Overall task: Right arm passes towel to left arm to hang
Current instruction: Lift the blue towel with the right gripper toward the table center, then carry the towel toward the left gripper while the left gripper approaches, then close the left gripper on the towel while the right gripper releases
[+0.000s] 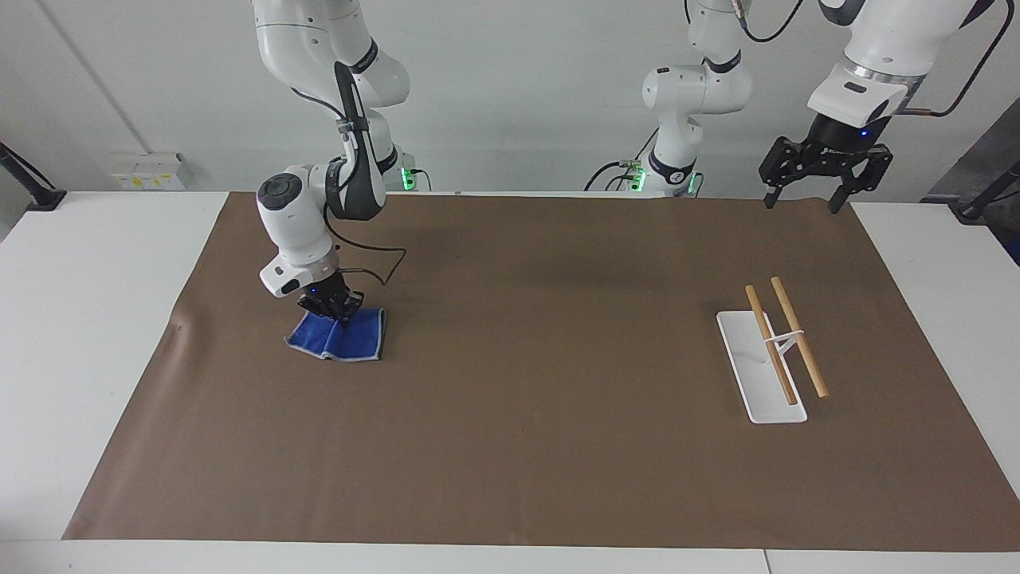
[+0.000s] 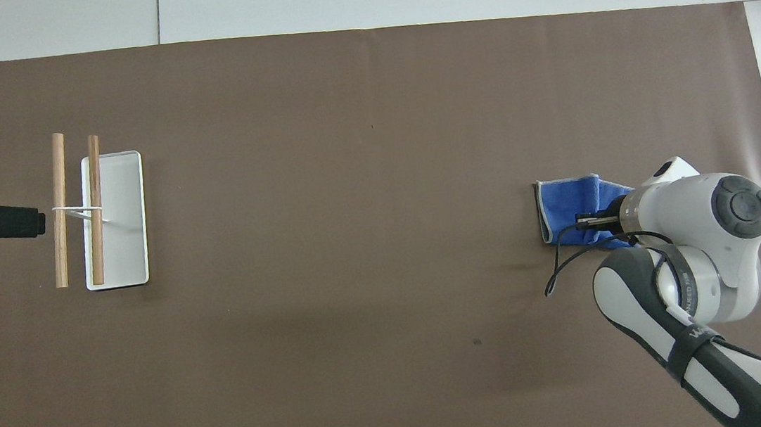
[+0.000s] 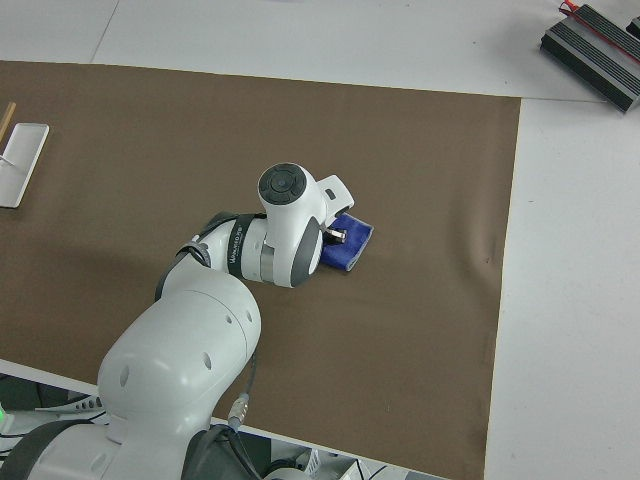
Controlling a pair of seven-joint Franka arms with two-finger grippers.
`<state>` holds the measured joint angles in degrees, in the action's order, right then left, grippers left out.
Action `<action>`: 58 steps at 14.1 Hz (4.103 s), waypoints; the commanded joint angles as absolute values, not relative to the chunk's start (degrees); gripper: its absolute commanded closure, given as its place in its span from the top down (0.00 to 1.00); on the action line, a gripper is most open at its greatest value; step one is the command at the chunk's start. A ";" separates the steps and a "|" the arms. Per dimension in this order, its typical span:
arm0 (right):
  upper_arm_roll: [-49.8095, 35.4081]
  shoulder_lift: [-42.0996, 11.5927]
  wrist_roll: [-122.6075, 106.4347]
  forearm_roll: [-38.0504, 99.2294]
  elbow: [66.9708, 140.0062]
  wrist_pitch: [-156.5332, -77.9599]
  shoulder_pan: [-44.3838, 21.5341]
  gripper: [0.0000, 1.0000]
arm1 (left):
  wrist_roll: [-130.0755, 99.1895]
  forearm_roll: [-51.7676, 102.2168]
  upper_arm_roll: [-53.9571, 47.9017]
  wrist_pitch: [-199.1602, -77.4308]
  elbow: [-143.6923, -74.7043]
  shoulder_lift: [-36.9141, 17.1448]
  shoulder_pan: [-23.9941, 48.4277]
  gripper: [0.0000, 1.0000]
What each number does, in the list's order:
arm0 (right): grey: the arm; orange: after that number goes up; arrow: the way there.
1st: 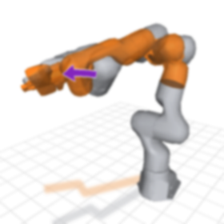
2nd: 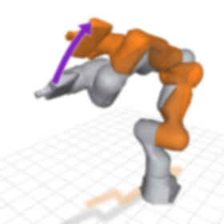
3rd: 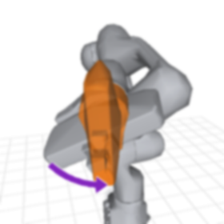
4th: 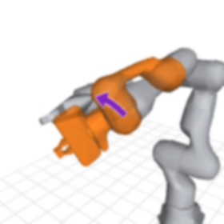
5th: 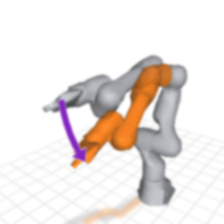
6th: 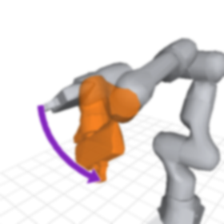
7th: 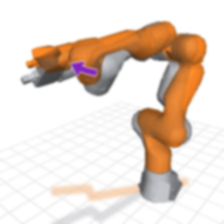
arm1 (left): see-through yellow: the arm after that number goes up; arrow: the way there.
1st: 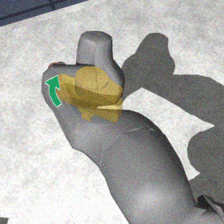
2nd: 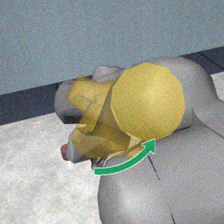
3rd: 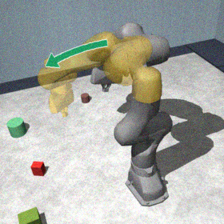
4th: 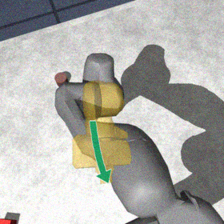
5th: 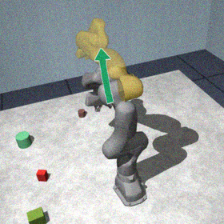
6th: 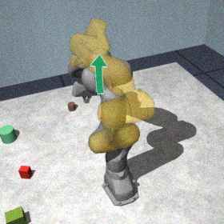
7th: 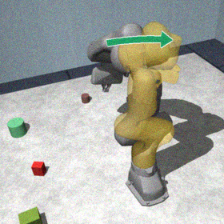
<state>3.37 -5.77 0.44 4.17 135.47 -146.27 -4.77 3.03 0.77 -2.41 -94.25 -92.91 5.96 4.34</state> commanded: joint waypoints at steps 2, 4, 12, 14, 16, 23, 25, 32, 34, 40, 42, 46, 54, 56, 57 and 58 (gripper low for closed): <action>2.81 -5.10 -0.97 5.89 128.60 -136.78 -4.92 0.00 | 2.11 0.79 -1.93 -95.54 -93.87 6.86 5.89 1.00; 2.29 -4.92 -1.41 5.80 126.92 -135.62 -5.01 0.00 | 2.11 0.79 -2.11 -95.54 -93.87 6.86 5.98 1.00; -2.54 -4.22 -1.41 19.83 117.70 -130.35 -5.01 0.00 | 2.29 0.79 -2.28 -95.27 -93.51 7.73 5.89 1.00; -3.42 -4.57 -1.41 25.90 115.41 -130.17 -5.01 0.00 | 2.72 0.88 -2.37 -96.15 -93.69 7.74 5.89 1.00; -4.13 -5.18 -1.41 33.01 112.86 -130.25 -5.10 0.00 | 2.72 2.10 -2.46 -96.85 -93.52 7.65 5.89 1.00; -5.45 -6.06 -2.63 56.05 109.95 -132.44 -8.26 0.00 | -2.43 19.41 -2.46 -106.49 -97.81 5.80 5.97 1.00; -5.45 -5.98 -4.04 62.37 109.95 -133.41 -9.49 0.00 | -7.45 22.14 -2.46 -110.90 -100.36 6.33 8.26 1.00; -5.54 -4.92 -8.17 83.20 110.74 -133.59 -12.04 0.00 | -20.81 30.58 -2.46 -118.39 -105.64 6.06 13.88 1.00; -5.54 -4.31 -10.36 88.92 111.27 -134.03 -13.79 0.00 | -23.62 34.17 -2.46 -121.18 -106.87 5.72 15.28 1.00; -5.54 -4.04 -13.53 93.95 111.53 -136.93 -16.26 0.00 | -39.70 37.35 -2.37 -134.20 -107.22 2.38 22.66 1.00; -5.54 -4.04 -13.62 93.96 111.45 -136.67 -16.26 0.00 | -42.88 37.44 -2.46 -136.57 -107.93 2.29 23.47 1.00; -5.54 -4.04 -13.71 93.96 111.53 -136.49 -16.26 0.00 | -48.58 41.04 -2.55 -142.27 -108.90 -0.34 26.53 1.00; -5.54 -4.04 -13.62 93.87 111.53 -136.76 -16.26 0.00 | -52.65 44.21 -2.55 -148.10 -108.37 -2.64 28.39 0.00; -5.54 -4.04 -13.71 93.87 111.45 -136.76 -16.26 0.00 | -51.86 43.95 -2.46 -148.01 -108.37 -2.64 28.21 0.00; -5.54 -4.04 -13.71 93.87 111.45 -136.76 -16.26 0.00 | -50.46 43.86 -2.46 -147.92 -108.37 -2.64 28.30 0.00; -5.54 -4.04 -13.62 93.87 111.45 -136.76 -16.26 0.00 | -49.41 43.86 -2.55 -147.92 -108.37 -2.38 28.39 0.00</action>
<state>-5.32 -4.91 -11.66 92.03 110.79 -136.26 -16.55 -51.42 43.31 -3.21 -147.66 -108.27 -2.91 27.47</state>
